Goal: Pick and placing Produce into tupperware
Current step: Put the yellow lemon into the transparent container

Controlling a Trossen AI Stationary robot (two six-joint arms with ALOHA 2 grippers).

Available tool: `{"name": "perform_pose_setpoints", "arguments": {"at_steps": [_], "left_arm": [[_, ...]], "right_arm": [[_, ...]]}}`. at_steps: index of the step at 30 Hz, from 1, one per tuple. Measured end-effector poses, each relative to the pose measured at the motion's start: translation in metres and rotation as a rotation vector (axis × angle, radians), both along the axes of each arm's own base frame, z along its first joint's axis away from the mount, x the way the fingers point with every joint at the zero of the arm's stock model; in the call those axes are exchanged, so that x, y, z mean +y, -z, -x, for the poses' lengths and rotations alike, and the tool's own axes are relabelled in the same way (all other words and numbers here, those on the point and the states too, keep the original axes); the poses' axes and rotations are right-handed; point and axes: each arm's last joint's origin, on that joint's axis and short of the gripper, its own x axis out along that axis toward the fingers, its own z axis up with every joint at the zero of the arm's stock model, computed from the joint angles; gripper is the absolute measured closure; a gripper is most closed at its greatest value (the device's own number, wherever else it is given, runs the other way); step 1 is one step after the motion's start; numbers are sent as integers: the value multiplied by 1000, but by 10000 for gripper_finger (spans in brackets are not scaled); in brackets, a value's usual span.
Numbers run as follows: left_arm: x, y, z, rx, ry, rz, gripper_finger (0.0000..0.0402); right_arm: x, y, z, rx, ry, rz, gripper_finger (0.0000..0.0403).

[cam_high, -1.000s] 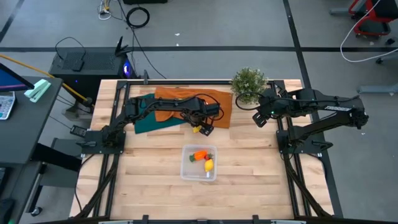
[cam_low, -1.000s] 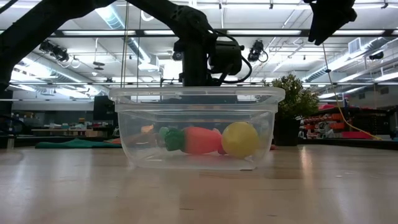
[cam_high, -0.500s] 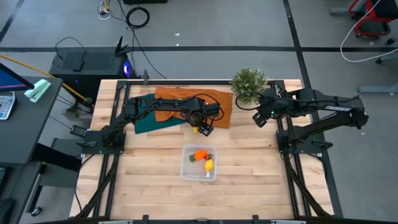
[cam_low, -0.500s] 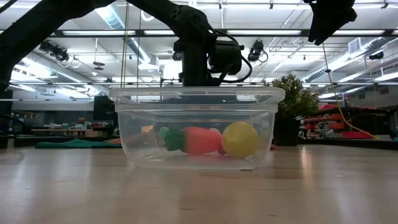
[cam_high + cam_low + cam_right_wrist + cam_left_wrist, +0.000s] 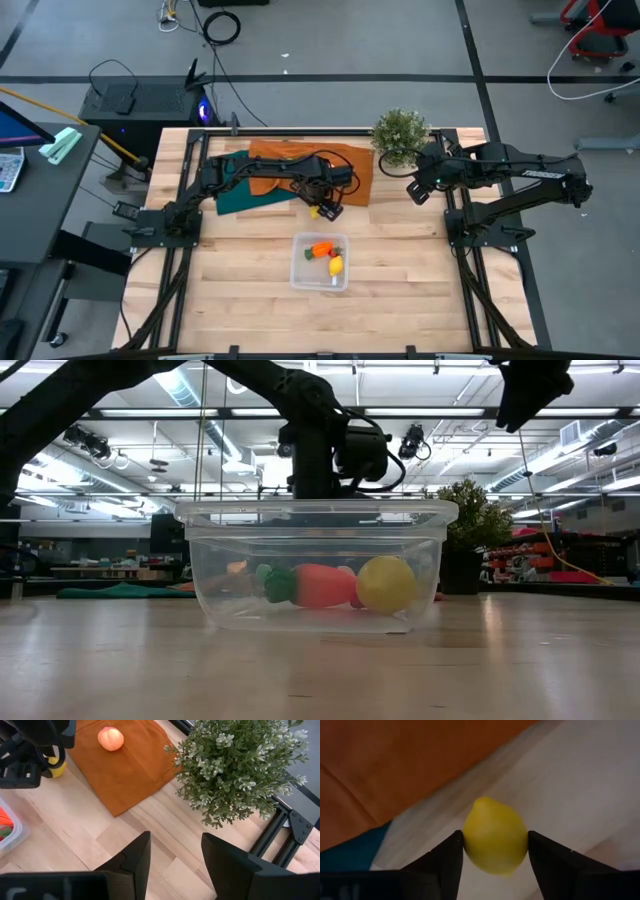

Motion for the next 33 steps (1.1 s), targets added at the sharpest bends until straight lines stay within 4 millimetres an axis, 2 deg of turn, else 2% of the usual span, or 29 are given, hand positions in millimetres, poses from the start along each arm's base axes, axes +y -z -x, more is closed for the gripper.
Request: {"name": "perform_pose_setpoints", "arguments": {"at_steps": [4,10,16,23,28,33], "left_arm": [[0,0,2,20,29,2,197],[10,0,6,32,23,40,182],[17,-14,10,-7,48,67,197],[17,-59,15,-122,91,84,185],[-1,-95,21,-179,150,76,193],[-23,-120,23,-212,207,87,194]], "right_arm": [[0,1,2,24,8,17,257],[-1,1,3,39,9,18,257],[-1,2,8,66,10,22,257],[-1,-2,19,58,37,40,257],[-1,-5,29,10,63,33,257],[-1,-8,36,-16,69,33,257]]}}
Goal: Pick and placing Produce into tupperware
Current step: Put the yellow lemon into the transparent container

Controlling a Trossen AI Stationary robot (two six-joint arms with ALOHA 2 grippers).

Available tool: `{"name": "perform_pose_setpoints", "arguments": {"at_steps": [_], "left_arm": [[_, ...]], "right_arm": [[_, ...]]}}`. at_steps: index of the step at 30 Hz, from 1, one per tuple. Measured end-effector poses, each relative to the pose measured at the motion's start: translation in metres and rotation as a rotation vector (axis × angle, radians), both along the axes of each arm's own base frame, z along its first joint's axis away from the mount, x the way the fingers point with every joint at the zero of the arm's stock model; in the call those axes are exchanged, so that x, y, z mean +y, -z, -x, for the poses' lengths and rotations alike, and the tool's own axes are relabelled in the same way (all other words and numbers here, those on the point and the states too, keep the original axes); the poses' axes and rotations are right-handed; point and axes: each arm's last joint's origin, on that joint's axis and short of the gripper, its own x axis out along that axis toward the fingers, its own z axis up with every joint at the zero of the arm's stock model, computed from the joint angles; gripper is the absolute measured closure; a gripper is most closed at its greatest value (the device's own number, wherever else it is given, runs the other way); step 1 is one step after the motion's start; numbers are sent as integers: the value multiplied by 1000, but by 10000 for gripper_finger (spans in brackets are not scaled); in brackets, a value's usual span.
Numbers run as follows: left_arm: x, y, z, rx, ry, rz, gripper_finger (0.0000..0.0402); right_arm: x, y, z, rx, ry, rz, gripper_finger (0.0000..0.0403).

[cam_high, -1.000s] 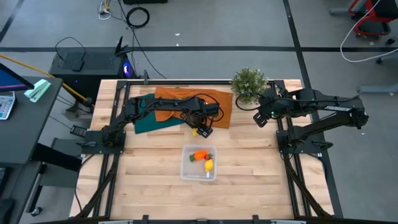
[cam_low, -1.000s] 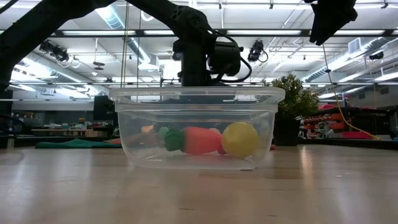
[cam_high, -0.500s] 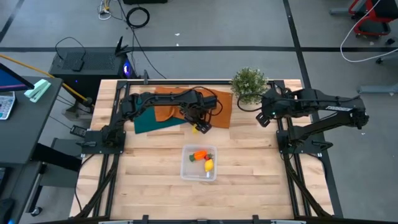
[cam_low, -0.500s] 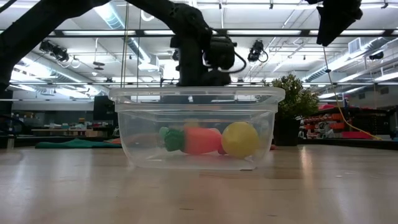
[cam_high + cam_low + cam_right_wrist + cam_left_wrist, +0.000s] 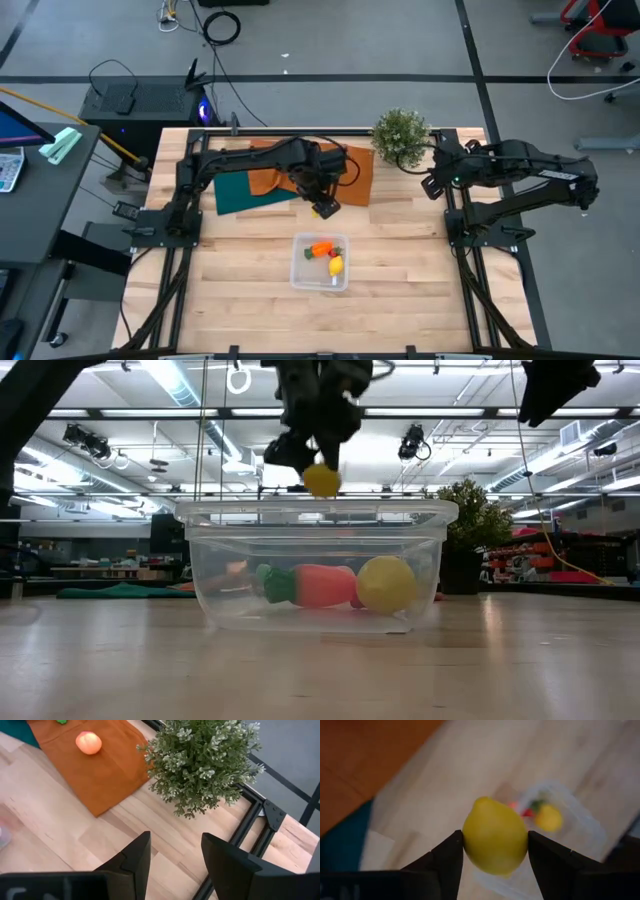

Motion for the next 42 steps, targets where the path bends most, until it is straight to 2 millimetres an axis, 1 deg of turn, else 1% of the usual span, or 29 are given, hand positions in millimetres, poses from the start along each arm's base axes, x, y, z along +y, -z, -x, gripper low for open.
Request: {"name": "perform_pose_setpoints", "arguments": {"at_steps": [2,4,11,16,22,26,30,32,37,42], "left_arm": [[-9,-8,0,-28,16,32,188],[-20,-11,-1,-45,11,56,184],[-59,-11,-5,-34,8,120,194],[-79,-13,-10,-72,-6,141,186],[-102,-13,-11,-92,8,114,193],[-118,-13,-9,-95,38,75,196],[-136,-12,-5,-107,108,0,188],[-144,-8,-4,-111,144,-44,188],[-159,9,1,-83,210,-132,195],[-164,37,4,-53,264,-158,188]], "right_arm": [[0,0,1,-5,-1,-1,257],[0,-1,2,-5,-2,-4,257],[1,0,3,8,-39,-34,257],[2,1,2,19,-78,-66,257],[5,1,2,5,-94,-153,257],[12,2,1,-7,-127,-190,257],[21,2,1,-26,-147,-217,257],[25,2,1,-36,-152,-233,257],[34,2,1,-60,-142,-276,257],[44,4,-4,-61,-145,-304,257]]}}
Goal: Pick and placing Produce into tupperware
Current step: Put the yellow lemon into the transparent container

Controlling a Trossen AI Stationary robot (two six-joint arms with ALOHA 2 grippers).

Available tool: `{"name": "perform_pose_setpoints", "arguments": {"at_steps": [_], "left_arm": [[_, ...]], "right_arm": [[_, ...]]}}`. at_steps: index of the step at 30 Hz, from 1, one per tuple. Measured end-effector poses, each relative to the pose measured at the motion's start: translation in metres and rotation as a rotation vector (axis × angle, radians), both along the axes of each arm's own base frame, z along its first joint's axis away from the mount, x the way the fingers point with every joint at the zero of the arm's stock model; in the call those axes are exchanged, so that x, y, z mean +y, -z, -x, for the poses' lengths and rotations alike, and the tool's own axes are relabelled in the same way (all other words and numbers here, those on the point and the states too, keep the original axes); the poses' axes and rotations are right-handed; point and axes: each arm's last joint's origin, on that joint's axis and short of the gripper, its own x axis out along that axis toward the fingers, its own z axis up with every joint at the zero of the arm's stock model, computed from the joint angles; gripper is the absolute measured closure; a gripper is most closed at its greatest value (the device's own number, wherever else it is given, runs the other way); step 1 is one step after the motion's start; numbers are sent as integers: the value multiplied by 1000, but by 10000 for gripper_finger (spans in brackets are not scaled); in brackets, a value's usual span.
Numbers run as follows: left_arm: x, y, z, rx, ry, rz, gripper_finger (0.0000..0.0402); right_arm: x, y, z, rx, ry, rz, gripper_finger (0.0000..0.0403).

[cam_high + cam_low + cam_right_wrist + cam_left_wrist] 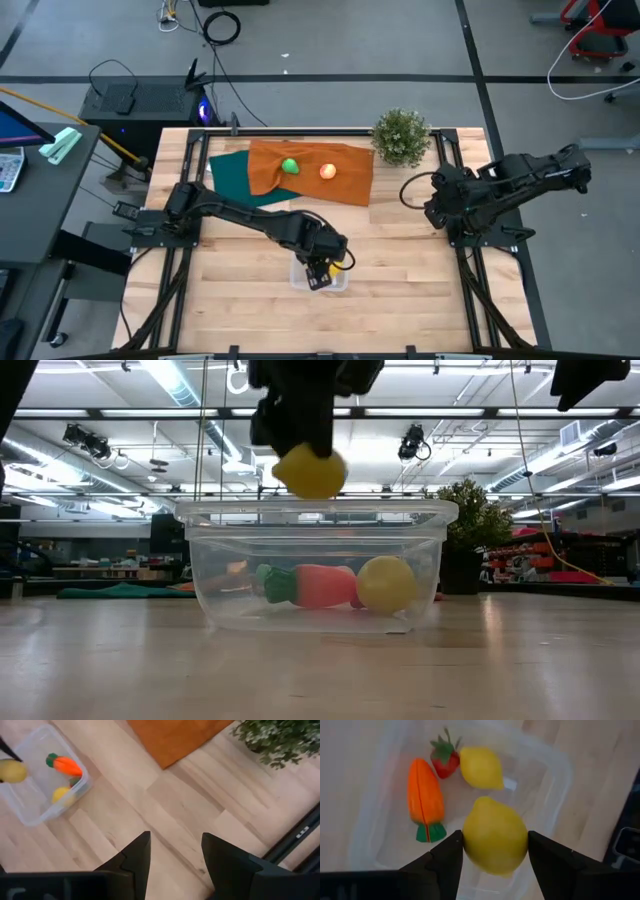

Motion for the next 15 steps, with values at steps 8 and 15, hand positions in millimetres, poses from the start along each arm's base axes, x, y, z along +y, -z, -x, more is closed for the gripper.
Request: {"name": "perform_pose_setpoints", "arguments": {"at_steps": [8,15], "left_arm": [[6,38,8,69,27,-38,196],[5,53,10,55,24,-31,190]], "right_arm": [[19,7,-20,23,-44,-4,257],[36,18,-39,75,-93,20,257]]}}
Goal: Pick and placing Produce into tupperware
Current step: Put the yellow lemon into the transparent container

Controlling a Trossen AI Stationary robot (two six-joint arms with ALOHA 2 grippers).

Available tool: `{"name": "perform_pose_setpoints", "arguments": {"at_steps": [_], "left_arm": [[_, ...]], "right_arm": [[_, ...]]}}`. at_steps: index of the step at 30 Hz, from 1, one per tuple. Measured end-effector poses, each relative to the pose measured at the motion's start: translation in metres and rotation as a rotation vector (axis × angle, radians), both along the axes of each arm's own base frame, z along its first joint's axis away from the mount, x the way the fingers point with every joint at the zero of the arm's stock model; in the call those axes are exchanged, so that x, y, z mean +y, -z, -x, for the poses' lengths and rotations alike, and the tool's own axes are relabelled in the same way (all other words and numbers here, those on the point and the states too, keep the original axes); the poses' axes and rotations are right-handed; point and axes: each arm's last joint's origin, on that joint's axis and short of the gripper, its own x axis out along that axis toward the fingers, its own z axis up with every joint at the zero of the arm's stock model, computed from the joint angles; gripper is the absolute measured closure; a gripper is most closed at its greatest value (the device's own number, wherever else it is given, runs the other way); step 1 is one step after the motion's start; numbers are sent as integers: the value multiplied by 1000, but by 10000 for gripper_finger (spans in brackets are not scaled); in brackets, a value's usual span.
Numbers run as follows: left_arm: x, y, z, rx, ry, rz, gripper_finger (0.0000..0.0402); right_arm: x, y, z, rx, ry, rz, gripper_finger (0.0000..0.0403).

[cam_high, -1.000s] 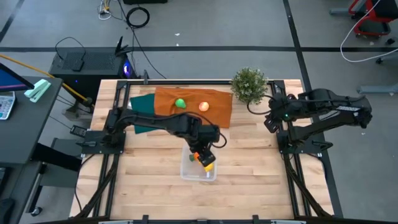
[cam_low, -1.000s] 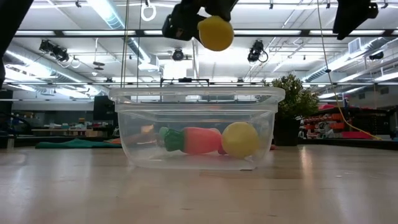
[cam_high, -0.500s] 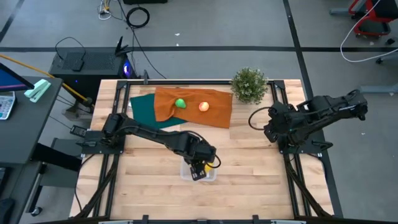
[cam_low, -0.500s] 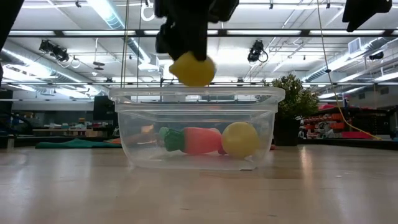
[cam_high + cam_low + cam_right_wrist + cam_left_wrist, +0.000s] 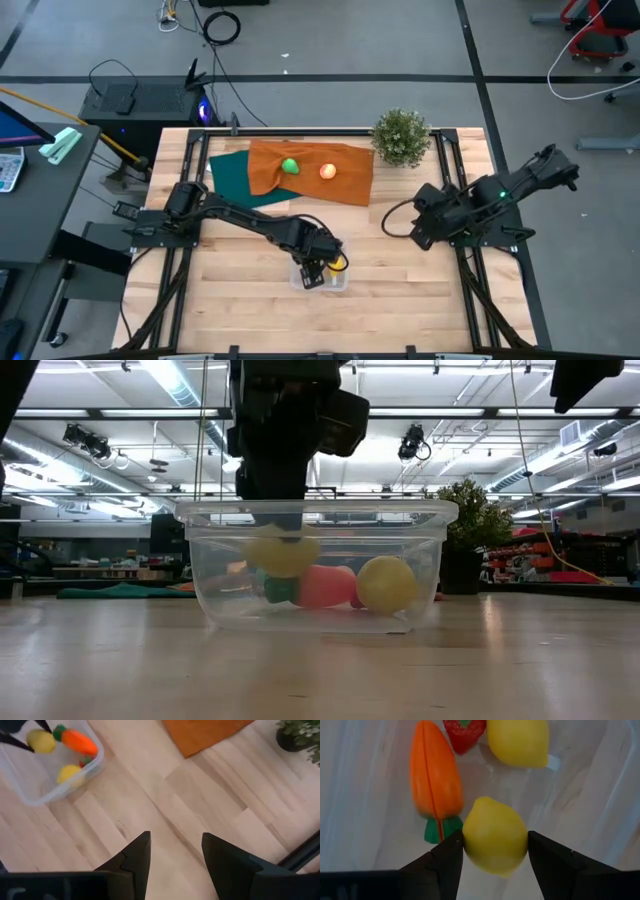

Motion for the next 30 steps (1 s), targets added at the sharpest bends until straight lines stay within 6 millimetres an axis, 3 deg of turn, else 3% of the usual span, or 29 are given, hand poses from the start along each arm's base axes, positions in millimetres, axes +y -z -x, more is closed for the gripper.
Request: {"name": "perform_pose_setpoints", "arguments": {"at_steps": [14,24,30], "left_arm": [[-8,2,0,-32,68,-3,194],[-24,24,-2,5,166,-16,191],[-23,27,-1,25,181,-25,189]], "right_arm": [[14,7,-5,36,-36,12,257],[14,7,-6,30,-34,9,257],[14,6,-6,23,-34,6,257]]}}
